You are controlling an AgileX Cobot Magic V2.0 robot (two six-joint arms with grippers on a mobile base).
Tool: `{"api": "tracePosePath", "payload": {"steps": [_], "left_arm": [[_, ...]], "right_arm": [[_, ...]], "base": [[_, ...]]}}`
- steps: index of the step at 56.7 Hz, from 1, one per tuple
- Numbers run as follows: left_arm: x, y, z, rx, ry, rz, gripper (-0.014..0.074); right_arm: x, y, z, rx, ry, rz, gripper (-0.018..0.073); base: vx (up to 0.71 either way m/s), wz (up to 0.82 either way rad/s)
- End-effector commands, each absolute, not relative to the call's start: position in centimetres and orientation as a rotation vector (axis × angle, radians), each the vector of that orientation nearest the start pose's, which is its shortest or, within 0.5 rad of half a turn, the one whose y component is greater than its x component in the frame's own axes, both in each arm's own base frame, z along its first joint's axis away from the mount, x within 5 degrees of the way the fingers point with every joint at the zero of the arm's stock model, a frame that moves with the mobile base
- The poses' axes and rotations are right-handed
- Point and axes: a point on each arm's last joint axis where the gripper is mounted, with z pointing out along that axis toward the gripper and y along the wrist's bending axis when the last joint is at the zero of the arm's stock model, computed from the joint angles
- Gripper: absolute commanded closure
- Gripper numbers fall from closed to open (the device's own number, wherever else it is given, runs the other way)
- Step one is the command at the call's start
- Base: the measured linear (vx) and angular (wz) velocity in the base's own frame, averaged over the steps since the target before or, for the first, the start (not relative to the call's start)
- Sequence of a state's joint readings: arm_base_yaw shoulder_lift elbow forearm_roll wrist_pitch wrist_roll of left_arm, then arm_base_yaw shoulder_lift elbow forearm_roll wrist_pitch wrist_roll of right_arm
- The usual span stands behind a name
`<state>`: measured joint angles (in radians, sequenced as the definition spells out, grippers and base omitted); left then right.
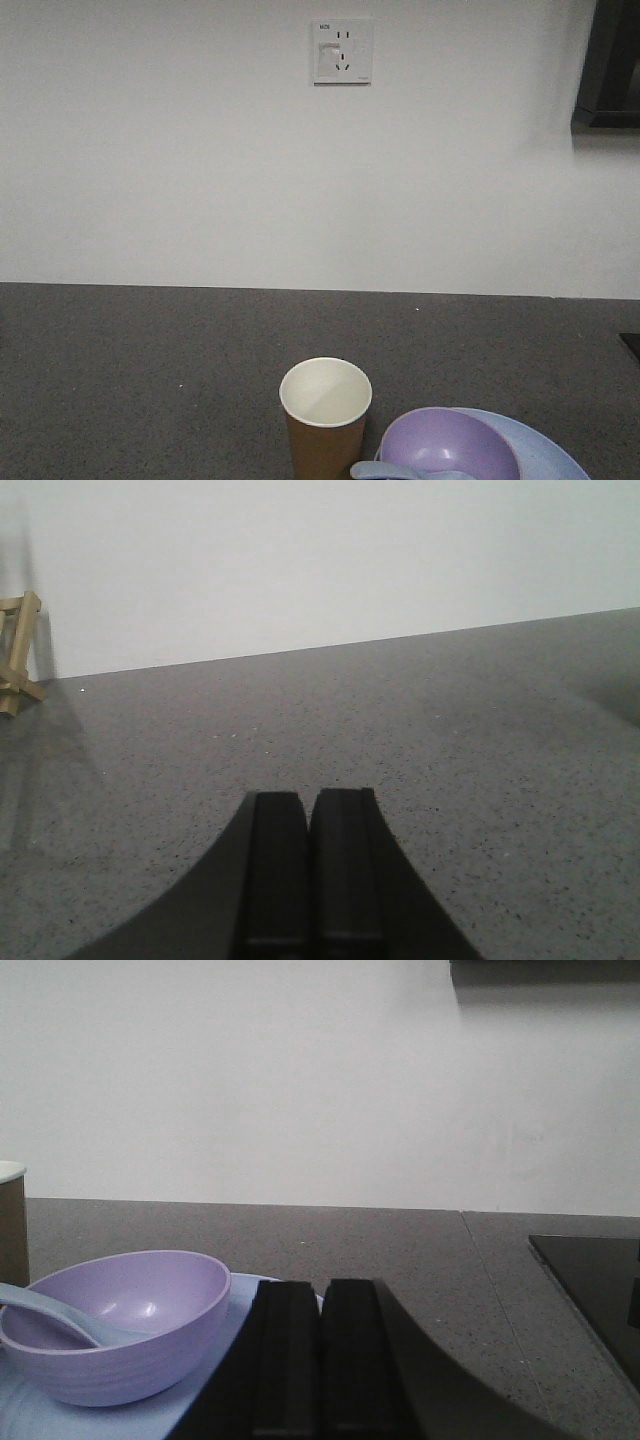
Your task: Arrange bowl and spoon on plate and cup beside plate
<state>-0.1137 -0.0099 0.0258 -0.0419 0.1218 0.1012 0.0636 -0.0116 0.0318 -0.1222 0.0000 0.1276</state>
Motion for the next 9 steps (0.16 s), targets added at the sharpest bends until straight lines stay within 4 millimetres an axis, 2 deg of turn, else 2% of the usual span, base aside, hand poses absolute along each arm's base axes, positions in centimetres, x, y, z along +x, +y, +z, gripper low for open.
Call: {"api": "tracePosePath", "payload": {"steps": [1,9], "left_arm": [[5.46,-0.63,21.00,0.122,1.507,-0.052,0.0596],[5.46,-0.63,21.00,0.122,1.507,-0.052,0.0596]], "right_arm": [[5.54,0.45,21.01,-0.057,1.414,0.057,0.0568],[5.54,0.45,21.01,-0.057,1.414,0.057,0.0568]], "base": [[0.00,0.00],[0.00,0.00]]}}
